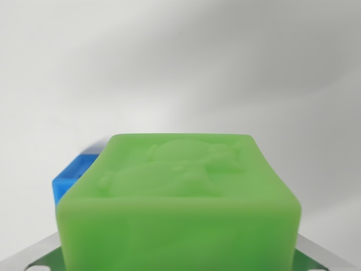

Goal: Stack cube

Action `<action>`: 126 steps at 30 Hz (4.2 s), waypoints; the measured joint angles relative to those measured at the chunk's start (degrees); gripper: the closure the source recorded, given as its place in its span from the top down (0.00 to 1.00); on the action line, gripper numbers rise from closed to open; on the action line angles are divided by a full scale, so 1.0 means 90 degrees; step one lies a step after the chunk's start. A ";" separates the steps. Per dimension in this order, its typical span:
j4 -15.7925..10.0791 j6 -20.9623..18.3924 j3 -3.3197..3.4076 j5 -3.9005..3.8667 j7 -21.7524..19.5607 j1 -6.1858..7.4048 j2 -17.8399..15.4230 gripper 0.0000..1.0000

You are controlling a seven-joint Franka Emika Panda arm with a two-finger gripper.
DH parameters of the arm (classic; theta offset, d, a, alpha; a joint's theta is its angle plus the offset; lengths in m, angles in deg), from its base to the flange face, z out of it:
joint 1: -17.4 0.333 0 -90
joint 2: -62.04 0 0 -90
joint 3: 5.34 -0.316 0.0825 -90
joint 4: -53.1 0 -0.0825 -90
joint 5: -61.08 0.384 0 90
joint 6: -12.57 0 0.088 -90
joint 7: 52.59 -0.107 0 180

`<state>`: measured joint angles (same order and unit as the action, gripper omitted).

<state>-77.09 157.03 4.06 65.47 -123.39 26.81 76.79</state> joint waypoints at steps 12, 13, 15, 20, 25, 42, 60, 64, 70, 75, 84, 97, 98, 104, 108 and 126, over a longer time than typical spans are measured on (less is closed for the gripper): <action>-0.0084 0.0011 -0.0012 -0.0026 -0.0166 0.0251 -0.0078 0.00; -0.0095 0.0011 -0.0012 -0.0028 -0.0184 0.0279 -0.0089 0.00; -0.0109 0.0012 -0.0014 -0.0032 -0.0209 0.0313 -0.0102 0.00; -0.0142 0.0014 -0.0020 -0.0041 -0.0273 0.0415 -0.0133 0.00; -0.0165 0.0015 -0.0023 -0.0052 -0.0352 0.0531 -0.0156 0.00; -0.0222 0.0015 -0.0037 -0.0072 -0.0585 0.0897 -0.0223 0.00; -0.0248 0.0606 -0.0077 0.0069 -0.0530 0.0954 0.0368 0.00; -0.0247 0.0737 -0.0093 0.0110 -0.0498 0.0946 0.0500 0.00; -0.0232 0.0904 -0.0129 0.0168 -0.0460 0.0922 0.0687 0.00; -0.0218 0.1023 -0.0163 0.0203 -0.0432 0.0897 0.0818 0.00; -0.0200 0.1134 -0.0206 0.0233 -0.0406 0.0861 0.0950 0.00; -0.0193 0.1160 -0.0218 0.0236 -0.0401 0.0848 0.0974 1.00; -0.0193 0.1160 -0.0218 0.0236 -0.0401 0.0848 0.0973 1.00; -0.0192 0.1160 -0.0218 0.0236 -0.0401 0.0848 0.0973 1.00; -0.0192 0.1160 -0.0218 0.0236 -0.0401 0.0848 0.0973 1.00; -0.0193 0.1149 -0.0214 0.0235 -0.0402 0.0852 0.0955 1.00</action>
<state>-78.83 167.37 2.13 67.59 -127.01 34.48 85.39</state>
